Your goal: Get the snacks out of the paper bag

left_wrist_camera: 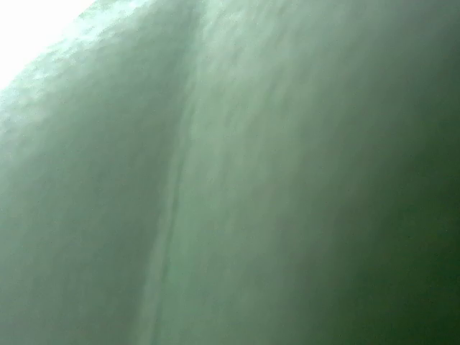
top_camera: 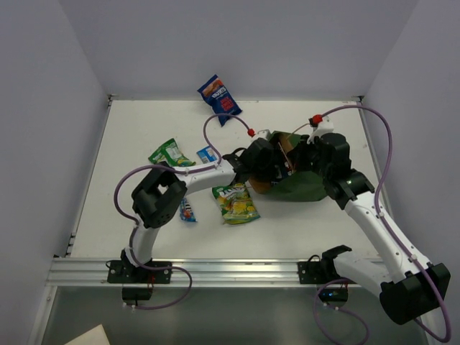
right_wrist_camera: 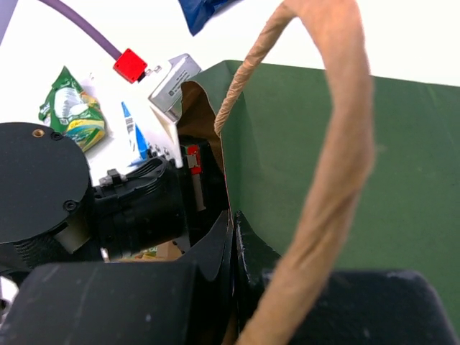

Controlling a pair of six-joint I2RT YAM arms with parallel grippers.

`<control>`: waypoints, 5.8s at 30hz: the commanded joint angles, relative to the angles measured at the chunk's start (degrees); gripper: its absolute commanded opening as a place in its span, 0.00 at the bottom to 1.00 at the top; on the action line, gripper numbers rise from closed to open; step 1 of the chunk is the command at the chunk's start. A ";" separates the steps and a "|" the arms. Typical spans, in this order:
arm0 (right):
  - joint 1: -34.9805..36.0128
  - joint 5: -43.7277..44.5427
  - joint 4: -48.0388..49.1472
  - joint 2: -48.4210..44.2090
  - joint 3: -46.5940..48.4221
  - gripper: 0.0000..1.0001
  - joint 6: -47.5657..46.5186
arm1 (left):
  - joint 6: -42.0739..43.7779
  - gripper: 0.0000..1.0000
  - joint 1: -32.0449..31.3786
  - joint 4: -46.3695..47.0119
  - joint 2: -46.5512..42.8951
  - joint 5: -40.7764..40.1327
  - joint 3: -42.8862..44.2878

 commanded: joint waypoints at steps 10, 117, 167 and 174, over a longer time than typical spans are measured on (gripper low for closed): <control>0.10 9.99 5.42 1.44 -2.45 0.00 -9.94 | 8.63 0.00 6.12 -7.91 -23.58 -1.40 -0.76; 0.10 7.45 -0.46 -0.67 -2.98 0.00 -17.33 | 20.77 0.00 41.98 -7.94 -39.08 2.64 -4.81; 0.10 -2.66 -3.01 0.82 3.34 0.00 -16.55 | 16.19 0.89 6.40 20.17 -33.01 0.01 -25.72; 0.10 -7.13 -3.10 1.26 5.19 0.00 -14.35 | 22.34 0.89 1.56 31.80 -25.03 -2.09 -28.02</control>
